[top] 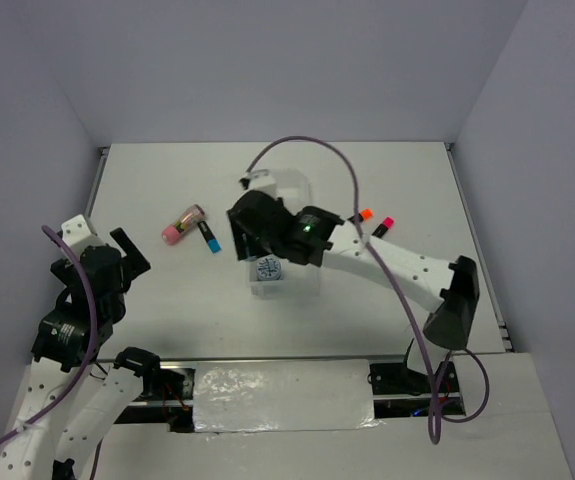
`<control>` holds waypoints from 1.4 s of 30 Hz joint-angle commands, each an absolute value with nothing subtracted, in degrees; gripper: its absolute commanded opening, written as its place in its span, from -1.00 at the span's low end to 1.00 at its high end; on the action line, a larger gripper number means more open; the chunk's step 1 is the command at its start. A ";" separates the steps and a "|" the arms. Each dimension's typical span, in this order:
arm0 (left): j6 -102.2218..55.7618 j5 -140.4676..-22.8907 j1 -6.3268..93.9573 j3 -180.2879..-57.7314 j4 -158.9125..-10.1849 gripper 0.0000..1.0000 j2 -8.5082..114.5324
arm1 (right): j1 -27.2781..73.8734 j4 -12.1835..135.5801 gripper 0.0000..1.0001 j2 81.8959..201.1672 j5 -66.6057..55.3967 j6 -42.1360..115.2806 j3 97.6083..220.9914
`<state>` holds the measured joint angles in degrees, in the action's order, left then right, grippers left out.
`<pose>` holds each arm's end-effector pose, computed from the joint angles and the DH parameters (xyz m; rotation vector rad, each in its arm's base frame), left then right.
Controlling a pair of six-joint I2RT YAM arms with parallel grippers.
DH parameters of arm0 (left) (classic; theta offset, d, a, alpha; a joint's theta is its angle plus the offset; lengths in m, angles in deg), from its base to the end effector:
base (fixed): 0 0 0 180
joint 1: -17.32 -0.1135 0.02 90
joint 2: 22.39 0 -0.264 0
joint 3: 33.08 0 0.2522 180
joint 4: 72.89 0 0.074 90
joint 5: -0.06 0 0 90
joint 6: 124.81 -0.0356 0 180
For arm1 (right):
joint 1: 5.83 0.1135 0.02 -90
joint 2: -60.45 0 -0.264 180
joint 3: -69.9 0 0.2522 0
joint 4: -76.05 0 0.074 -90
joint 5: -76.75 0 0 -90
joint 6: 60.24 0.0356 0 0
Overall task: Sort the stationery into containers
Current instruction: Pick up the stationery from the center of the board, then place the stationery in the storage box.
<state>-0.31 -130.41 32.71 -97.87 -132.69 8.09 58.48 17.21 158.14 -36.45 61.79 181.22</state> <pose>0.0949 -0.0021 0.3461 -0.7342 1.7593 0.1264 0.1755 0.3324 0.3588 -0.4534 2.2680 0.3921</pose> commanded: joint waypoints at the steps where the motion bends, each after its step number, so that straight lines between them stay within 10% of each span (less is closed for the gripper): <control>1: -1.41 -129.93 32.35 -98.96 -129.98 0.99 8.28 | 50.62 13.07 -0.99 152.76 -42.78 62.02 174.05; 42: -2.73 -127.91 32.35 -98.78 -129.01 0.99 10.13 | 43.83 25.73 -0.55 156.34 -34.78 61.40 160.75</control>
<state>-1.71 -128.16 32.71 -97.87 -131.51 9.77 43.69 22.15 157.57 -35.00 61.24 160.90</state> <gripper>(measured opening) 0.994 0.725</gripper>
